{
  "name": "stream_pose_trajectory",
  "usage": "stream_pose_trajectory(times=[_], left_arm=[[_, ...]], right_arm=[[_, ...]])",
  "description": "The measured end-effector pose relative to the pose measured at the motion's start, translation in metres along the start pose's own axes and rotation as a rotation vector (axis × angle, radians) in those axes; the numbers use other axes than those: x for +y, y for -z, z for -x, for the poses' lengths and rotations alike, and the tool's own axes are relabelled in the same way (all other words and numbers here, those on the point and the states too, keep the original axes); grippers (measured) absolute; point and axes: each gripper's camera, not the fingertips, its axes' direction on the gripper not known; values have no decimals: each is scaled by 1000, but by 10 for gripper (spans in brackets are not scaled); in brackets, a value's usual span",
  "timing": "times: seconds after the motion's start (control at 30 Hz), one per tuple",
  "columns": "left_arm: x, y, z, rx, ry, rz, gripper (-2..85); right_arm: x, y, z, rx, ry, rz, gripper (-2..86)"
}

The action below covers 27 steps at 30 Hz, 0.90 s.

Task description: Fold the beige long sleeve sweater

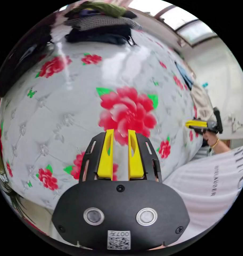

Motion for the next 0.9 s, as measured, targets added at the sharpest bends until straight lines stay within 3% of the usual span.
stream_pose_trajectory(times=[0.07, 0.2, 0.3, 0.47, 0.57, 0.73, 0.9], left_arm=[[-6, -22, -47, -44, -77, 50, 79], [-35, -56, -121, -168, -153, 116, 70], [-50, -63, -149, -253, -190, 128, 65], [-76, -61, -161, -255, -128, 131, 62], [-92, -55, -167, -269, -97, 142, 59], [-122, -38, -177, -323, -27, 176, 55], [-140, -6, -172, -311, 110, 170, 26]], right_arm=[[16, -10, 11, 2, -5, 26, 67], [23, 8, 4, -21, -111, -156, 63], [21, 36, -42, -129, -226, -192, 68], [120, 153, -231, 145, -851, -536, 81], [183, 206, -329, 253, -1133, -623, 87], [204, 216, -437, 118, -1306, -513, 92], [186, 218, -440, 140, -1341, -453, 39]])
